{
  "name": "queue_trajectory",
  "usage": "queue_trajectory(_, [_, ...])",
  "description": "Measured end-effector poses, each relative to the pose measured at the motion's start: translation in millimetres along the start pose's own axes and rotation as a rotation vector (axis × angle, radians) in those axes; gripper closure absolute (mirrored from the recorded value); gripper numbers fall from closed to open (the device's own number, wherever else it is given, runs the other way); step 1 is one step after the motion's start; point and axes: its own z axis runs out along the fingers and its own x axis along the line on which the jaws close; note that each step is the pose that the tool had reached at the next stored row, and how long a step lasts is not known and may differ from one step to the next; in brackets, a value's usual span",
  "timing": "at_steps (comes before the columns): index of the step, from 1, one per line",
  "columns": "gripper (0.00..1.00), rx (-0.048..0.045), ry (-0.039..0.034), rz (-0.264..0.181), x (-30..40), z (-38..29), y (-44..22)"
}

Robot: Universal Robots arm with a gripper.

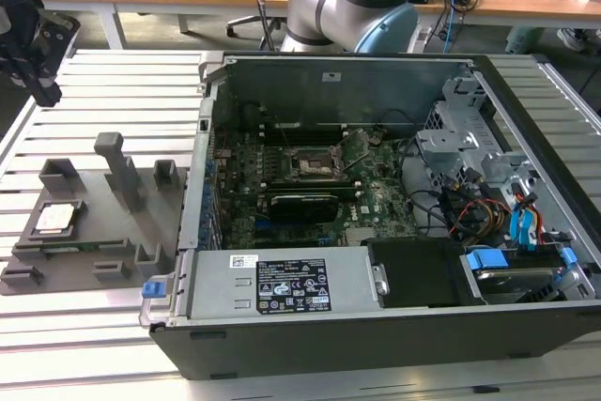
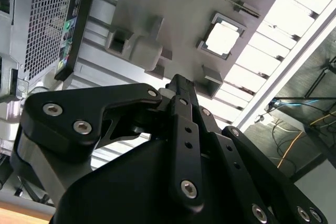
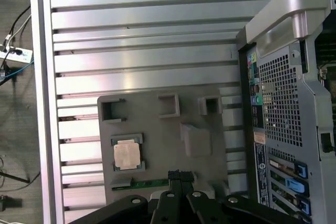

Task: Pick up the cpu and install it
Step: 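Reach for the cpu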

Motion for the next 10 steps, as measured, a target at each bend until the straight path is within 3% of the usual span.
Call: queue_trajectory(10, [0.89,0.0,0.0,0.0,23.0,-0.5,-1.7])
